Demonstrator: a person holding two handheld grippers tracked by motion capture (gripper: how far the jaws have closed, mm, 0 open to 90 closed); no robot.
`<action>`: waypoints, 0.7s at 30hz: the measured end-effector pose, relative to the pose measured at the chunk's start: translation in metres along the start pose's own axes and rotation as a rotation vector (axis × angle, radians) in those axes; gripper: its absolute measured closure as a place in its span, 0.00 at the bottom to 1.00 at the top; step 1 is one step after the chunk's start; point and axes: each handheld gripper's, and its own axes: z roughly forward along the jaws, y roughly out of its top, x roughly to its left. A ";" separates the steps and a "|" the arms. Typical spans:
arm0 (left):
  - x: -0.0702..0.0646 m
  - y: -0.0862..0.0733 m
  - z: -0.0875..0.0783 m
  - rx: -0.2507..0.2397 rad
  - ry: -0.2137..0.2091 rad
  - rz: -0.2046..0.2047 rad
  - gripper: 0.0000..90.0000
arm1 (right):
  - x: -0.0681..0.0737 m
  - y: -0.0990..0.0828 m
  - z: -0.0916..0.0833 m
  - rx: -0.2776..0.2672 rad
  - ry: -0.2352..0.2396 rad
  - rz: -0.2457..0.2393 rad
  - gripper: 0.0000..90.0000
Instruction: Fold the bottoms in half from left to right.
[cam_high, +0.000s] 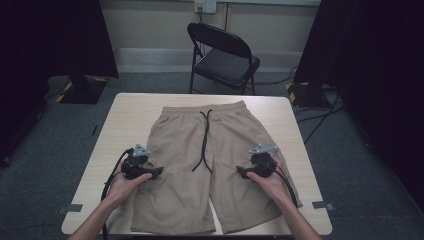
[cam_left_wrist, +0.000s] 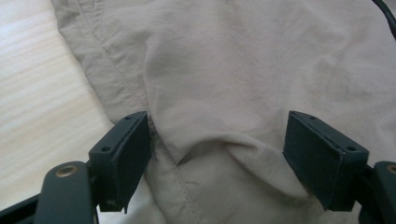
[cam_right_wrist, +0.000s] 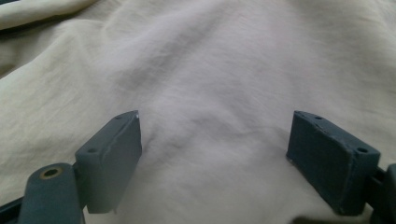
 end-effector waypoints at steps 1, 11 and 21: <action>-0.004 0.000 0.000 0.003 -0.015 0.010 0.25 | -0.003 -0.001 -0.002 0.007 -0.004 0.003 0.19; -0.018 0.000 -0.007 0.042 -0.094 0.036 0.26 | -0.020 -0.013 -0.012 -0.008 -0.041 0.036 0.19; 0.007 0.002 -0.017 -0.027 -0.079 0.006 0.27 | 0.005 0.004 -0.035 -0.114 0.035 0.029 0.31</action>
